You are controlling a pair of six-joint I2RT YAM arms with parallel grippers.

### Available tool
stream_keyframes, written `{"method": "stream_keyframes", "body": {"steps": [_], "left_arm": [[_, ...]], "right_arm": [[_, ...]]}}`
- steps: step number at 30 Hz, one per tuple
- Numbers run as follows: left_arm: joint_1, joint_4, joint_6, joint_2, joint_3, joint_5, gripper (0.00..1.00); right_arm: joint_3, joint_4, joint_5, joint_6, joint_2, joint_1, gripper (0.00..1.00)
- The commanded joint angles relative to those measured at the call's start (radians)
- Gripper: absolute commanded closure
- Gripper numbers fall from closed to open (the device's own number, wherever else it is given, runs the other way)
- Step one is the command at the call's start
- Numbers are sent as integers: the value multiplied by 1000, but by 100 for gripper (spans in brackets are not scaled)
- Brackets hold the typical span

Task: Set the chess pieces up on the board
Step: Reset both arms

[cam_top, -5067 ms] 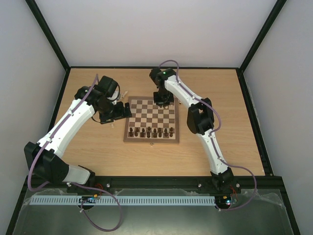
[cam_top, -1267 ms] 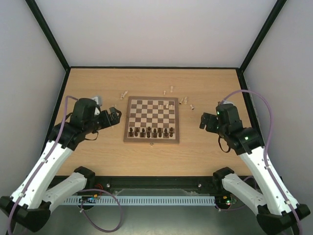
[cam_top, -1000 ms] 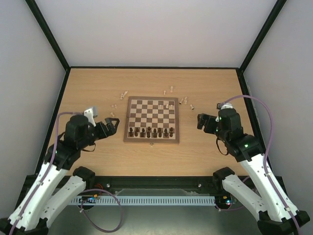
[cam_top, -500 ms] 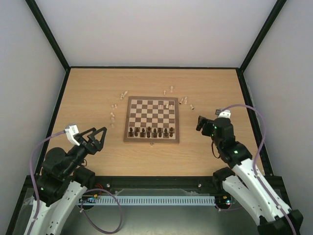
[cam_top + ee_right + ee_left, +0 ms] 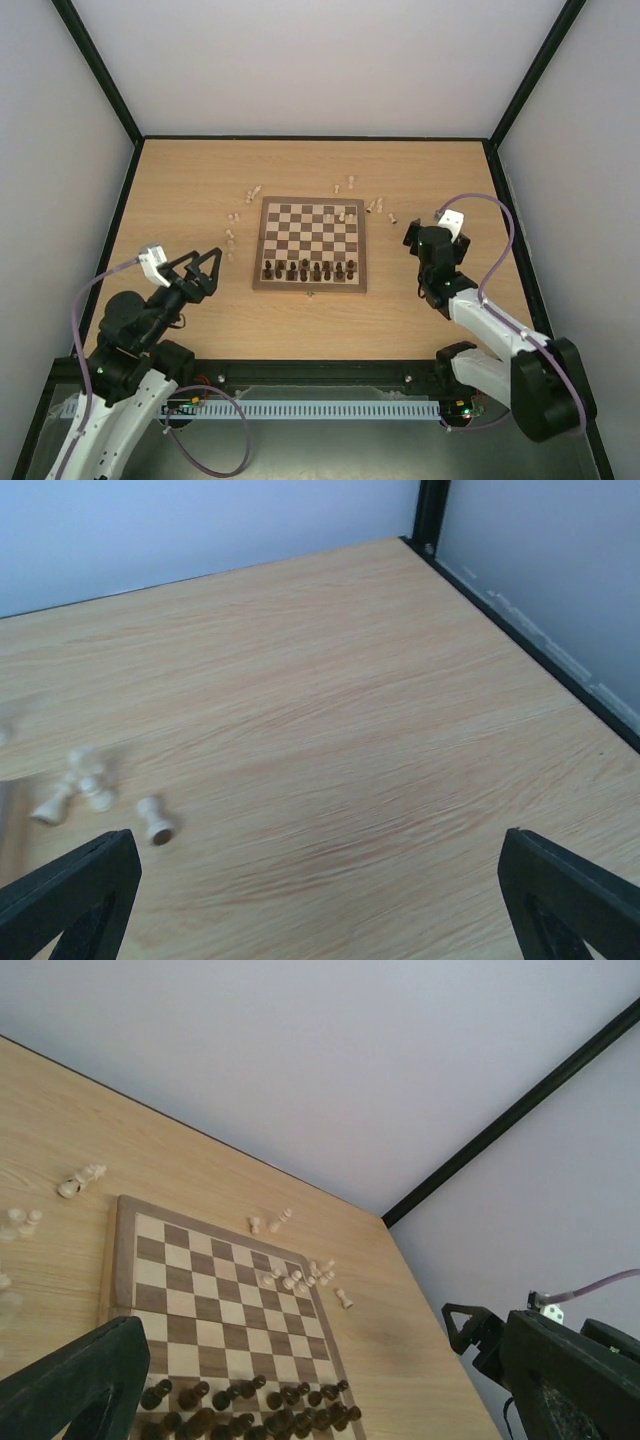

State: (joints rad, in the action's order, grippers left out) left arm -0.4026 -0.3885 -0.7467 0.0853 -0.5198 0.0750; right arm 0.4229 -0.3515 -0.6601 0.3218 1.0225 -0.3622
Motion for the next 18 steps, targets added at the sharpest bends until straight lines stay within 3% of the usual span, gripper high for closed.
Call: {"method": "stream_keyframes", "body": {"steps": [1, 6, 11, 18], "left_arm": [[4, 151, 34, 51, 46, -49, 1], [4, 253, 83, 131, 102, -103, 1], [4, 423, 141, 222, 189, -143, 1], [5, 606, 276, 329, 286, -375, 1]], "right_arm": [[-68, -302, 35, -61, 81, 98, 1], [-112, -475, 134, -47, 216, 218, 1], [-104, -583, 108, -37, 355, 266, 1], [-108, -698, 123, -69, 448, 273, 1]]}}
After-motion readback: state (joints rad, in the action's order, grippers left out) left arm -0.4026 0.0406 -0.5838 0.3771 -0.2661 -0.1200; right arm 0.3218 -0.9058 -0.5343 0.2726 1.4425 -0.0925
